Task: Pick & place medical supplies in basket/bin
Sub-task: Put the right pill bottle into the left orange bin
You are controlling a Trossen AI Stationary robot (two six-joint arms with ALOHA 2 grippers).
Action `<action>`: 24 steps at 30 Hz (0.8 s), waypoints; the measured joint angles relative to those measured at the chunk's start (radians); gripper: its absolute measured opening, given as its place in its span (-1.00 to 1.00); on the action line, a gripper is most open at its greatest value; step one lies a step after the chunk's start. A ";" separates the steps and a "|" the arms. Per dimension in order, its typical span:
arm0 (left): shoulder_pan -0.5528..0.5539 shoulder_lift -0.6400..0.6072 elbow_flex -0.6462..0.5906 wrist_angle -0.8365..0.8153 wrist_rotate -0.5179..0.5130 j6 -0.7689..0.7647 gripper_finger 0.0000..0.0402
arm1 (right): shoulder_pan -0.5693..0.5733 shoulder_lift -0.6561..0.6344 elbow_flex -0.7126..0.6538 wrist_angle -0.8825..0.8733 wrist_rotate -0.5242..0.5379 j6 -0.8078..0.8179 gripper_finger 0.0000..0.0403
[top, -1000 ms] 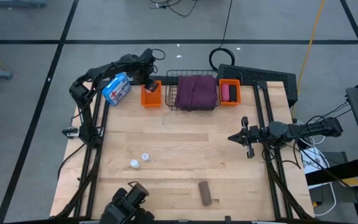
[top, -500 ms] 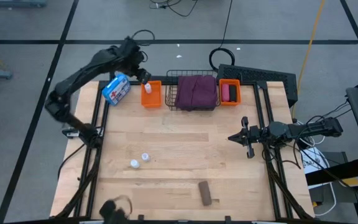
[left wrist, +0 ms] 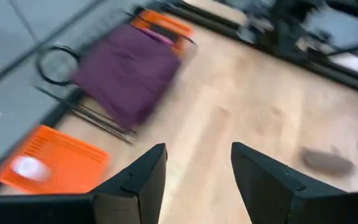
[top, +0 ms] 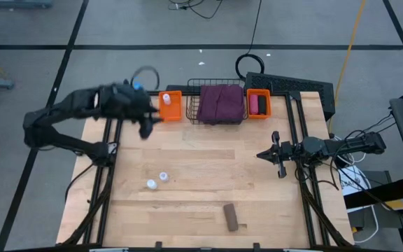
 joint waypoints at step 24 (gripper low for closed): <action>-0.398 0.137 -0.436 -0.004 -0.132 -0.390 -0.07 | 0.000 0.000 0.000 0.000 0.000 0.000 -1.00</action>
